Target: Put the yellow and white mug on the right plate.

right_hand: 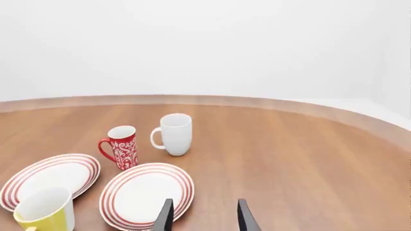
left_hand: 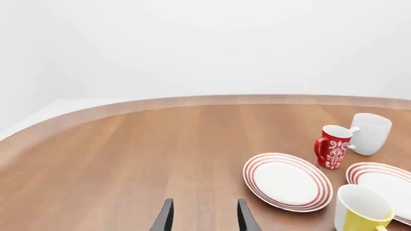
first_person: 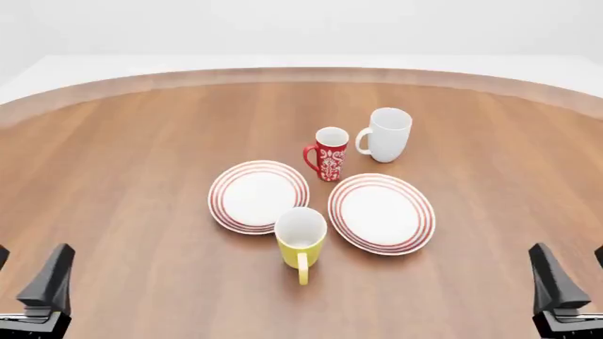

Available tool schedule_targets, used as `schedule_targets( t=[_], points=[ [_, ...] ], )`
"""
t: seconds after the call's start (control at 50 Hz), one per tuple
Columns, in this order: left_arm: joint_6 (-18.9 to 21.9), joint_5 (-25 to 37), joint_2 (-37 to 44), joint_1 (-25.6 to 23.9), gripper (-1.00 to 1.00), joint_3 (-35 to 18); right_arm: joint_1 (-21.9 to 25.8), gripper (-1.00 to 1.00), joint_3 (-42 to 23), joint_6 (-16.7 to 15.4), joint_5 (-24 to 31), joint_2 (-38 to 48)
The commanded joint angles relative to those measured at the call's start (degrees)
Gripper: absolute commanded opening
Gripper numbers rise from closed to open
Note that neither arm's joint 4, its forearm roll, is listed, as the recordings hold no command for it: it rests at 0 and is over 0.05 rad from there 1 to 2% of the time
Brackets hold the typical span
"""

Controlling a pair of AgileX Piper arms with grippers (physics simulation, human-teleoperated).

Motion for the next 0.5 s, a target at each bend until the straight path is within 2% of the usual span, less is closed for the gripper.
schedule_targets(
  t=[0.02, 0.24, 0.36, 0.4, 0.44, 0.48, 0.5],
  points=[
    [0.0, 0.0, 0.0, 0.0, 1.0, 0.0, -0.3, 1.0, -0.2, 0.31, 0.13, 0.02],
    [0.0, 0.0, 0.0, 0.0, 1.0, 0.0, 1.41, 1.0, -1.78, -0.26, 1.22, 0.81],
    [0.0, 0.0, 0.0, 0.0, 1.0, 0.0, 4.33, 1.0, -2.92, -0.48, 2.17, 1.4],
    [0.0, 0.0, 0.0, 0.0, 1.0, 0.0, 6.14, 1.0, -5.24, 0.11, 2.29, 4.35],
    [0.0, 0.0, 0.0, 0.0, 1.0, 0.0, 7.09, 1.0, -4.7, 2.03, -0.1, 7.21],
    [0.0, 0.0, 0.0, 0.0, 1.0, 0.0, 8.57, 1.0, -5.72, 1.49, -1.44, 10.55],
    [0.0, 0.0, 0.0, 0.0, 1.0, 0.0, 9.21, 1.0, -9.14, 3.1, -0.27, 13.23]
  ],
)
